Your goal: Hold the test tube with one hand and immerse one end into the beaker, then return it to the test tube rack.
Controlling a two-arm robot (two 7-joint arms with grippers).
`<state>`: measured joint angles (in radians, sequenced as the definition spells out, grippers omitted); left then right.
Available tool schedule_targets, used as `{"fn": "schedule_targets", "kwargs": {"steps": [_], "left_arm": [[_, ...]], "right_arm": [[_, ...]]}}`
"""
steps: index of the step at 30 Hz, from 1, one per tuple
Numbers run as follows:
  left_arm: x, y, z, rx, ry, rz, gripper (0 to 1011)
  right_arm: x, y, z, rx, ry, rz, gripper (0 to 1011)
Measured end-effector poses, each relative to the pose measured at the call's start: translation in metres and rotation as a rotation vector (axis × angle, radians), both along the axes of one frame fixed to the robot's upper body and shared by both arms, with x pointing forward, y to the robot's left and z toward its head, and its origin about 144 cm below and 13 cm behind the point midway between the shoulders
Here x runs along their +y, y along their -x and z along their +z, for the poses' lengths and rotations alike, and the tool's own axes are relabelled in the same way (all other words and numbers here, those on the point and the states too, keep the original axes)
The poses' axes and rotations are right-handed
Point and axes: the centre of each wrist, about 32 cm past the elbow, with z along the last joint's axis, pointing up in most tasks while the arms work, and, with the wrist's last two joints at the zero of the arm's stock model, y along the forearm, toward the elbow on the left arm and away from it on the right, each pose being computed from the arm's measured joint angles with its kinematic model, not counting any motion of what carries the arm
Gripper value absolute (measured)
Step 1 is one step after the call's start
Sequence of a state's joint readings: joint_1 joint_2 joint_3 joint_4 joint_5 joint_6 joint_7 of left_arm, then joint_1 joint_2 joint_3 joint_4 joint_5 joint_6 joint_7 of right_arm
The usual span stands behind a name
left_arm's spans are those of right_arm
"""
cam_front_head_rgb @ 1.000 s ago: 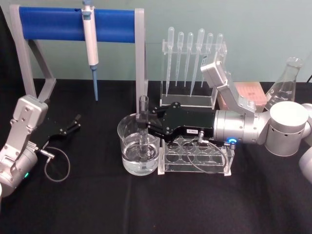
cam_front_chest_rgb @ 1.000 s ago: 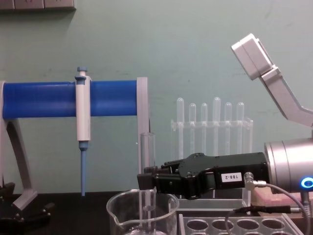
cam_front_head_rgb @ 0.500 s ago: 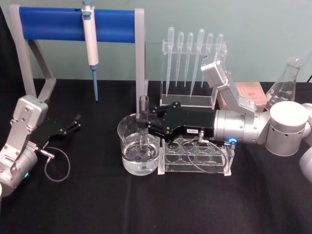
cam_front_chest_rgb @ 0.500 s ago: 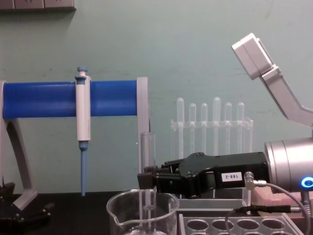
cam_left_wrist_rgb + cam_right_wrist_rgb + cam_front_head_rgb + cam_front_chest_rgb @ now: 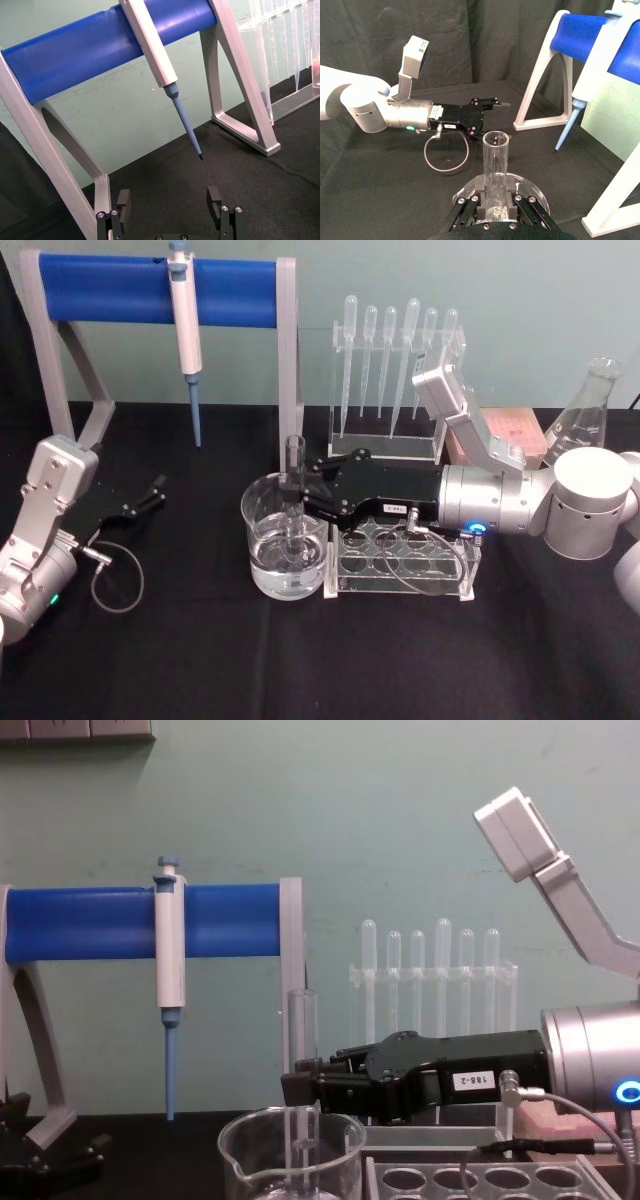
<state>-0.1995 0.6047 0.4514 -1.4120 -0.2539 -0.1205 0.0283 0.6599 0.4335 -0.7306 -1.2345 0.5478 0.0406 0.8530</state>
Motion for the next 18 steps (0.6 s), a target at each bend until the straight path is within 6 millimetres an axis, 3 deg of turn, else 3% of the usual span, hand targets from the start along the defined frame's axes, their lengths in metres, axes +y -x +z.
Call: {"fn": "schedule_targets", "kwargs": {"steps": [18], "left_arm": [[0.0000, 0.0000, 0.0000, 0.000, 0.000, 0.000, 1000]], "right_arm": [[0.0000, 0.0000, 0.0000, 0.000, 0.000, 0.000, 225]]}}
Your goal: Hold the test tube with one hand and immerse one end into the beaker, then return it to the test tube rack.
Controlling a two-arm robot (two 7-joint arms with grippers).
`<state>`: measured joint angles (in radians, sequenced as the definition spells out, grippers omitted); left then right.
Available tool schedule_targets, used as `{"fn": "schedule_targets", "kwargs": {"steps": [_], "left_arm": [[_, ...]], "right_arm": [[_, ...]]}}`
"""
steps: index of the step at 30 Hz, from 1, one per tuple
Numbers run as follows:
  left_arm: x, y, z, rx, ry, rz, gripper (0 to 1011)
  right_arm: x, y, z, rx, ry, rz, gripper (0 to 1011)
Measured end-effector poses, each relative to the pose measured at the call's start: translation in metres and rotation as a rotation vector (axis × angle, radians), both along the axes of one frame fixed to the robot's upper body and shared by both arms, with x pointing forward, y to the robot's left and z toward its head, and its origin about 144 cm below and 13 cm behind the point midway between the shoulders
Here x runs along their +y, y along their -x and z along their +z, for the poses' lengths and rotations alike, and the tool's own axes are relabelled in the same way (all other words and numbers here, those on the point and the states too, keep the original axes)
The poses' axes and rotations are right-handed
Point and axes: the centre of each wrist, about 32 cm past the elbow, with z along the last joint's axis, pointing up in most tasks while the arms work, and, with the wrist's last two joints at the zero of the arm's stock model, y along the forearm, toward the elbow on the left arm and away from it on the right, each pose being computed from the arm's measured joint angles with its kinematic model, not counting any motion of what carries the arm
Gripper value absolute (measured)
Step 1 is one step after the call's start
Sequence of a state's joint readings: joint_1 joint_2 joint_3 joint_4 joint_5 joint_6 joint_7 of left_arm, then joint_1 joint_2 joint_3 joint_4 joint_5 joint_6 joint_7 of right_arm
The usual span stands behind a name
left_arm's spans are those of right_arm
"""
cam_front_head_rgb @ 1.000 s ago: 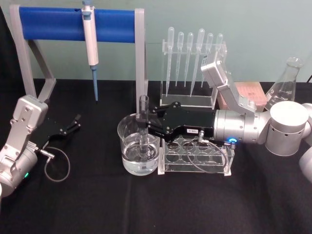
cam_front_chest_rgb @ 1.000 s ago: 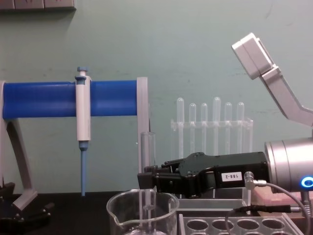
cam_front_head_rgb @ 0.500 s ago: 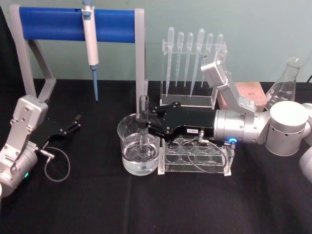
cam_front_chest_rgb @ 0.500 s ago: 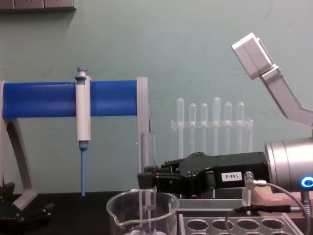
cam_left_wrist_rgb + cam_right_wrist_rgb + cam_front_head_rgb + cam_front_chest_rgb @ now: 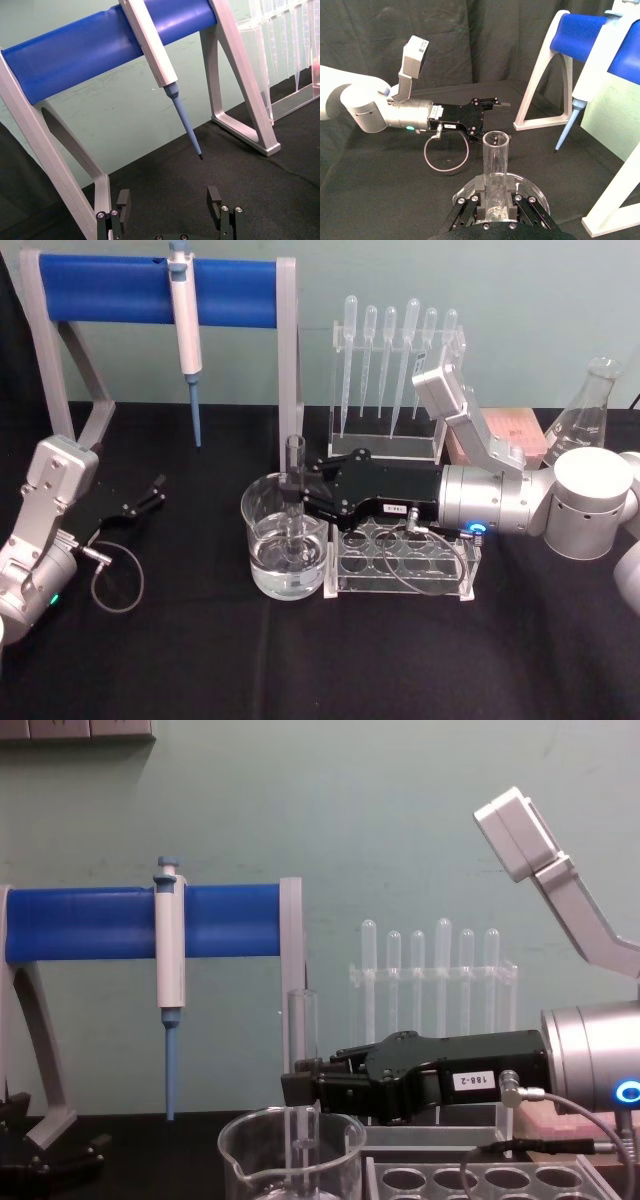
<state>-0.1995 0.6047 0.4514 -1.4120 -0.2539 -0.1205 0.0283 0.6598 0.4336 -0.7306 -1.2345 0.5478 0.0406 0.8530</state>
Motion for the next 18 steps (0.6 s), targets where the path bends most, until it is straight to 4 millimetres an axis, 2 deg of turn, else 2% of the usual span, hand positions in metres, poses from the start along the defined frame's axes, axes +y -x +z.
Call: {"fn": "schedule_targets", "kwargs": {"steps": [18], "left_arm": [[0.0000, 0.0000, 0.0000, 0.000, 0.000, 0.000, 1000]], "right_arm": [[0.0000, 0.0000, 0.0001, 0.000, 0.000, 0.000, 225]]}}
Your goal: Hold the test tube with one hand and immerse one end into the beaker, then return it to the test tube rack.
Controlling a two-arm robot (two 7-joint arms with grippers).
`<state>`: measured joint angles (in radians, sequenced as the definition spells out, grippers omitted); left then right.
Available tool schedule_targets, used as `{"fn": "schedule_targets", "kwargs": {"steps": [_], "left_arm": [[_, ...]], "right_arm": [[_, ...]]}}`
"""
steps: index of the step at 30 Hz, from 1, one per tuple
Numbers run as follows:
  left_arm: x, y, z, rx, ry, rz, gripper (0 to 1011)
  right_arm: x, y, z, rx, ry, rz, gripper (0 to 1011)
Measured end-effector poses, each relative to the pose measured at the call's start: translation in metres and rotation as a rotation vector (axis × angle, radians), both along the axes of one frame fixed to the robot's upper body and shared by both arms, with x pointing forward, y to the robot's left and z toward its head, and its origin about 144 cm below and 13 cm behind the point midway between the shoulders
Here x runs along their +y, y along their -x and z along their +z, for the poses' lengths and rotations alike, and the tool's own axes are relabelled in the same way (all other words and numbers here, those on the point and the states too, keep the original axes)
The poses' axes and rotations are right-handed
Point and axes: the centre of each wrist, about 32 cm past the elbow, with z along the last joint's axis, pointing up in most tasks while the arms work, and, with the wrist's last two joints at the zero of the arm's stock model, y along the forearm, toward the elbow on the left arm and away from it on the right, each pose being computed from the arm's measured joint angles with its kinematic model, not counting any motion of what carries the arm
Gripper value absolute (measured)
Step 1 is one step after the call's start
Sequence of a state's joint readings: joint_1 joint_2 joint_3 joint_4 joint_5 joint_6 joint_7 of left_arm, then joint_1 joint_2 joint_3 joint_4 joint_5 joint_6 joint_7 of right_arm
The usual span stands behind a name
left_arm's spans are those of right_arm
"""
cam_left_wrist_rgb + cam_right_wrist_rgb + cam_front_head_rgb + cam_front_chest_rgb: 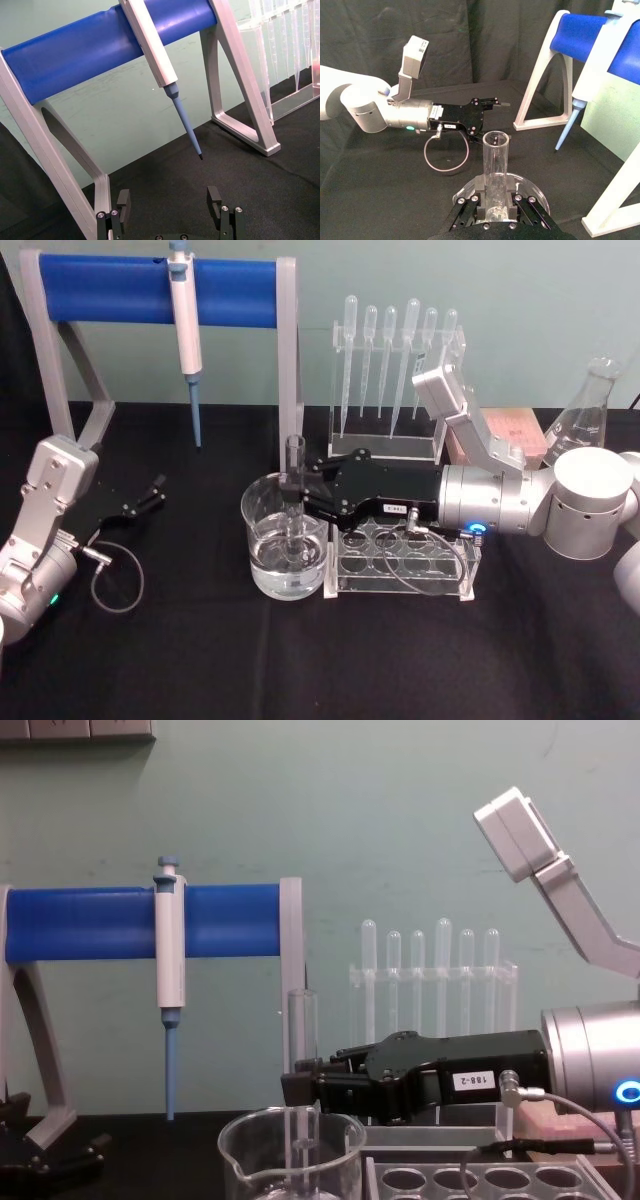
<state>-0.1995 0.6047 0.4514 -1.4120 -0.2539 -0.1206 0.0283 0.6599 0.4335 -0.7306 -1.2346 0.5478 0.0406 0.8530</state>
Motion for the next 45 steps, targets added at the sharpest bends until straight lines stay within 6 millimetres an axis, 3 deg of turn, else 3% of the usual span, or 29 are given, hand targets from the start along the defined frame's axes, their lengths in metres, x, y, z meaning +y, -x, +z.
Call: {"fn": "schedule_targets", "kwargs": {"steps": [45], "left_arm": [[0.0000, 0.0000, 0.0000, 0.000, 0.000, 0.000, 1000]], "right_arm": [[0.0000, 0.0000, 0.0000, 0.000, 0.000, 0.000, 226]]}}
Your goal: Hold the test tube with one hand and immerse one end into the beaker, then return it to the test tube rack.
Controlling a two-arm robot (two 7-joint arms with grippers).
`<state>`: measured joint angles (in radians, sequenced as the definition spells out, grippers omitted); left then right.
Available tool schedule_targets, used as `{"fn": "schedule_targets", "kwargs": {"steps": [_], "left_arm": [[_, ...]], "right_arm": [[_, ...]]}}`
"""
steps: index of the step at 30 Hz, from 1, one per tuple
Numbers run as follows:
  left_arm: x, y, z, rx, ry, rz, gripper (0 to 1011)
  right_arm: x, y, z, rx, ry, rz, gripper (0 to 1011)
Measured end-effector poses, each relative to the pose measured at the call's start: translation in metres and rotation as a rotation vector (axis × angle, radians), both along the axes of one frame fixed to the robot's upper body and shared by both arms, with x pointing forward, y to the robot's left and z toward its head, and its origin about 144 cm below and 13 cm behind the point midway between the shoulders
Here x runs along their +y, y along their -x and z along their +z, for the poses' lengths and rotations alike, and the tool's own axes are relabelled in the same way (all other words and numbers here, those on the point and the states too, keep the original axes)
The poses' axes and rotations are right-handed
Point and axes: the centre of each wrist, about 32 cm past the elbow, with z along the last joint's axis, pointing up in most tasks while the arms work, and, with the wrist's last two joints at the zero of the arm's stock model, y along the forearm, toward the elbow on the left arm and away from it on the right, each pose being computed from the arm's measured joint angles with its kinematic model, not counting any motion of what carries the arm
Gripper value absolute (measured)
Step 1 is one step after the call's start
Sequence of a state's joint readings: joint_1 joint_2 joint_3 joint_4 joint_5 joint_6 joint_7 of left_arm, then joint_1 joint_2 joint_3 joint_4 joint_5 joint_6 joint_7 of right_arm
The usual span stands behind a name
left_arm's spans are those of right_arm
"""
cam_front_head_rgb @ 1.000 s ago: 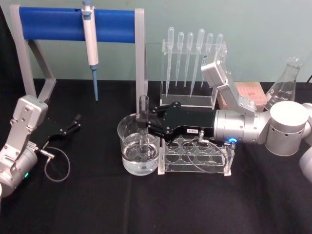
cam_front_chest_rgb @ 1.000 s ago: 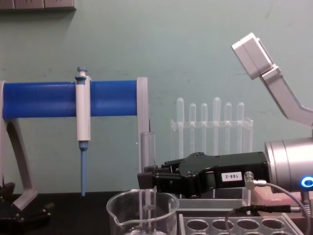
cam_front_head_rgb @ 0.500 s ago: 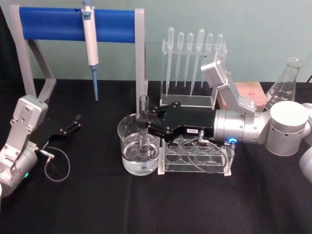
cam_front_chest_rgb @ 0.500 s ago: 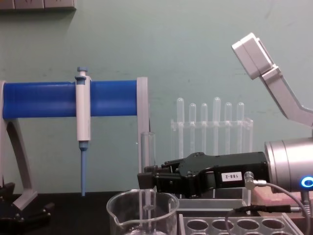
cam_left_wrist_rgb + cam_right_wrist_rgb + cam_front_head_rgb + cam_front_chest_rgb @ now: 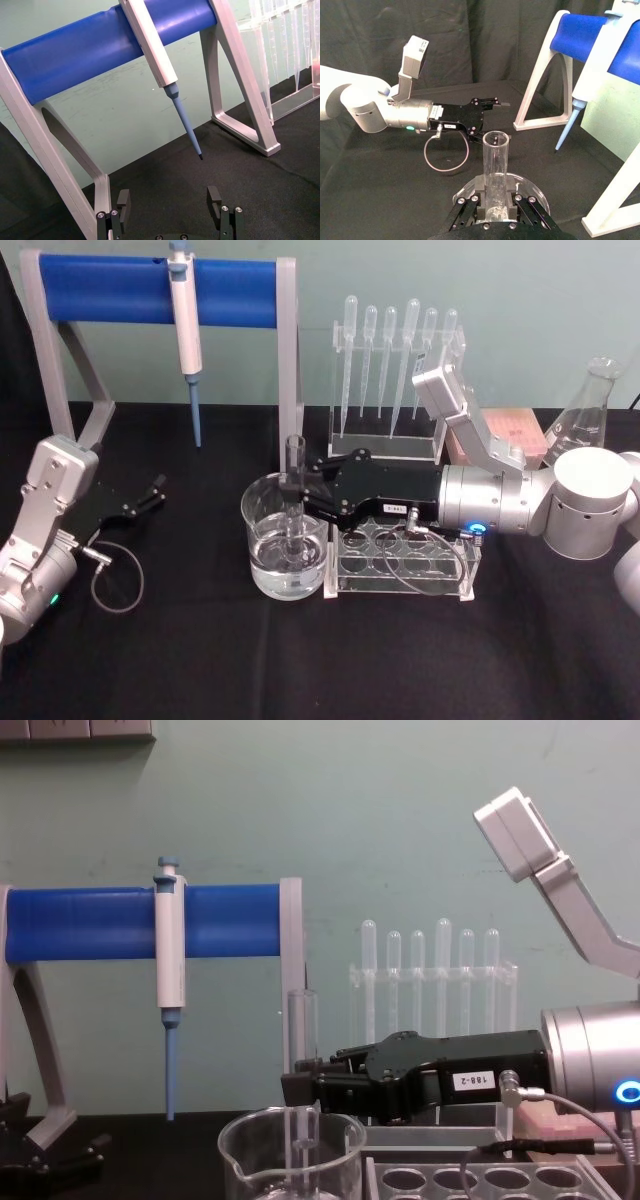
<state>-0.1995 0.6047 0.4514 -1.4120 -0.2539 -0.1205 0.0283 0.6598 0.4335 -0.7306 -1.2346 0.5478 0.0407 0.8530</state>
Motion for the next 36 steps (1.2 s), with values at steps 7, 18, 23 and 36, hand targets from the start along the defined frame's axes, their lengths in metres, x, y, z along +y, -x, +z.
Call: {"fn": "schedule_targets", "kwargs": {"steps": [7, 18, 23, 36], "left_arm": [[0.0000, 0.0000, 0.0000, 0.000, 0.000, 0.000, 1000], [0.0000, 0.0000, 0.0000, 0.000, 0.000, 0.000, 1000], [0.0000, 0.0000, 0.0000, 0.000, 0.000, 0.000, 1000], [0.0000, 0.0000, 0.0000, 0.000, 0.000, 0.000, 1000]], "right_arm": [[0.0000, 0.0000, 0.0000, 0.000, 0.000, 0.000, 226], [0.0000, 0.0000, 0.0000, 0.000, 0.000, 0.000, 225], [0.0000, 0.0000, 0.0000, 0.000, 0.000, 0.000, 225], [0.0000, 0.0000, 0.0000, 0.000, 0.000, 0.000, 226]]}}
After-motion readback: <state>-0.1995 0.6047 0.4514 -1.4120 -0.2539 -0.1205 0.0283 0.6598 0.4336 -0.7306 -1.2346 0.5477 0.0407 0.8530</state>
